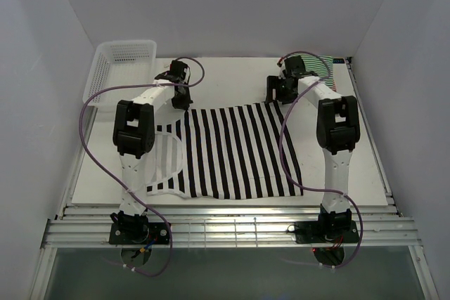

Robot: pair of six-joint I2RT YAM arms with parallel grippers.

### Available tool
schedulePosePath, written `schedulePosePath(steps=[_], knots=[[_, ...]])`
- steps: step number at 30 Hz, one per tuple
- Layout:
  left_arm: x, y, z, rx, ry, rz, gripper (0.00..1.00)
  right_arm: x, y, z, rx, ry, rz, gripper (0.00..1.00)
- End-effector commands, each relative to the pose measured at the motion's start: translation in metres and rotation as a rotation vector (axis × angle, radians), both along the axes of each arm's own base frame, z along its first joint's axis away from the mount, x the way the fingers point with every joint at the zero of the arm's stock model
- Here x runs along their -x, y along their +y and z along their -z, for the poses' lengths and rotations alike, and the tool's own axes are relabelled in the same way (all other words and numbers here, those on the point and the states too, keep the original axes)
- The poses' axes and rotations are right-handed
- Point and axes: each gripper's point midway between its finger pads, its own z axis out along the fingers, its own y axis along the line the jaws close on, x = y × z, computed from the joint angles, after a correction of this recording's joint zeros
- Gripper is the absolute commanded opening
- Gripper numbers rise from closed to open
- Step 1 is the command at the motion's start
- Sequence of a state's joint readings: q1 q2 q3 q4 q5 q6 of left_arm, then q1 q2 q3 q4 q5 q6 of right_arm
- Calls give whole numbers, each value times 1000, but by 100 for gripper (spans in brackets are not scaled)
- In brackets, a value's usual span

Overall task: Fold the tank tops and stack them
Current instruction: Fold the tank top

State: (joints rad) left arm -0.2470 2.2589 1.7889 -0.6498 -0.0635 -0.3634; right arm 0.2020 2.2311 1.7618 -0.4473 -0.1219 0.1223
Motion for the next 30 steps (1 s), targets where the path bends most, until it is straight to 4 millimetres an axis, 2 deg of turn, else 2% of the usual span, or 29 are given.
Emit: schedulePosePath(steps=[1, 3, 4, 8, 9, 14, 17, 19, 21, 24, 27, 29, 30], knots=[[7, -5, -4, 31, -3, 30, 0, -19, 0, -6, -12, -43, 11, 80], [6, -5, -5, 31, -6, 29, 0, -22, 2, 0, -17, -34, 17, 67], [5, -5, -6, 31, -9, 29, 0, -24, 2, 2, -17, -33, 21, 64], [5, -4, -8, 26, -17, 24, 0, -24, 1, 15, -10, -16, 33, 58], [4, -3, -7, 20, -18, 22, 0, -24, 0, 17, -8, -11, 35, 53], [2, 0, -14, 14, -35, 13, 0, -16, -2, 25, 44, -1, 27, 46], [0, -1, -16, 15, -43, 13, 0, -13, -7, 23, 95, -11, 29, 32], [-2, -1, -17, 14, -48, 8, 0, -13, -14, 20, 139, -21, 46, 10], [-4, -1, -22, 18, -60, 10, 0, -13, -17, 18, 157, -33, 40, 8], [-11, -3, -33, 23, -91, 14, 0, -23, -15, -3, 154, -105, 24, 8], [-17, -3, -53, 31, -140, 3, 0, -35, -8, -41, 118, -215, -6, 8], [-23, -5, -79, 50, -205, 2, 0, -39, -1, -78, 73, -318, -26, 8], [-24, -5, -89, 59, -228, 0, 0, -36, 4, -108, 44, -382, -42, 8]])
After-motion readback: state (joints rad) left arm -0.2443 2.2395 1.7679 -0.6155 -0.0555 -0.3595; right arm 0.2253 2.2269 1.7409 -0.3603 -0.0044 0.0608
